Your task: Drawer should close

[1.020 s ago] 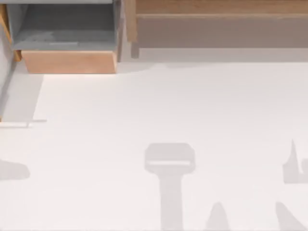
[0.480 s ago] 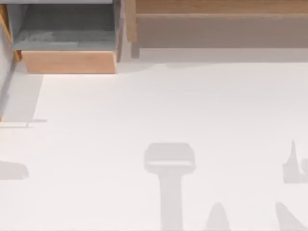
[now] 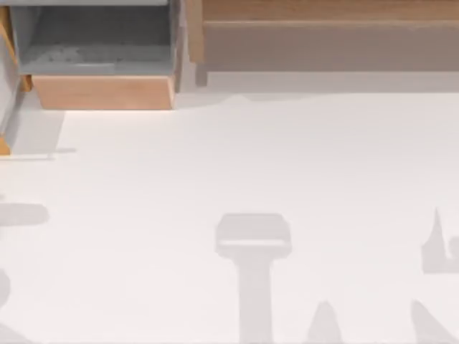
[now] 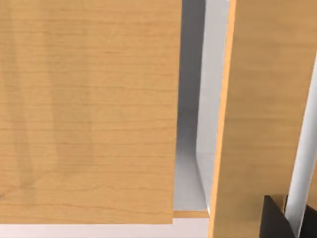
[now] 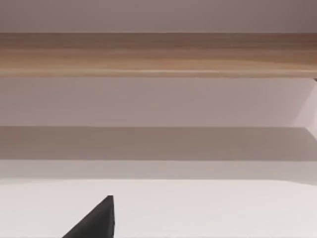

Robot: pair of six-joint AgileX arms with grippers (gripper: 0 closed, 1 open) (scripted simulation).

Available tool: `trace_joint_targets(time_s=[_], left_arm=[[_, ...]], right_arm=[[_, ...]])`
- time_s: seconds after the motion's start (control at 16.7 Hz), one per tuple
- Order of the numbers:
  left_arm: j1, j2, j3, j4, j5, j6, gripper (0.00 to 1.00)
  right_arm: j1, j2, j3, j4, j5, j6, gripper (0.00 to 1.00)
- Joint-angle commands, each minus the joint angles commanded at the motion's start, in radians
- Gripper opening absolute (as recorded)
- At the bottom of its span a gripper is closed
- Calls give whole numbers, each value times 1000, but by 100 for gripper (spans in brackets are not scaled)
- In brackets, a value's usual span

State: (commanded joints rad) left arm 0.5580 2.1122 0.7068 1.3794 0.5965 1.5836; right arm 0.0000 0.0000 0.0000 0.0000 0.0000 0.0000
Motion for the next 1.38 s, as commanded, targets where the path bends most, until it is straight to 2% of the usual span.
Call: trace_joint_targets(time_s=[0.42, 0.9, 1.38], left_arm=[[-14, 18, 37, -27, -20, -3, 0], [-95, 115, 256, -146, -98, -8, 0], [-96, 142, 305, -175, -117, -6, 0]], right_arm=[[0, 0, 0, 0, 0, 0, 100], [0, 0, 0, 0, 0, 0, 100], [0, 0, 0, 0, 0, 0, 100]])
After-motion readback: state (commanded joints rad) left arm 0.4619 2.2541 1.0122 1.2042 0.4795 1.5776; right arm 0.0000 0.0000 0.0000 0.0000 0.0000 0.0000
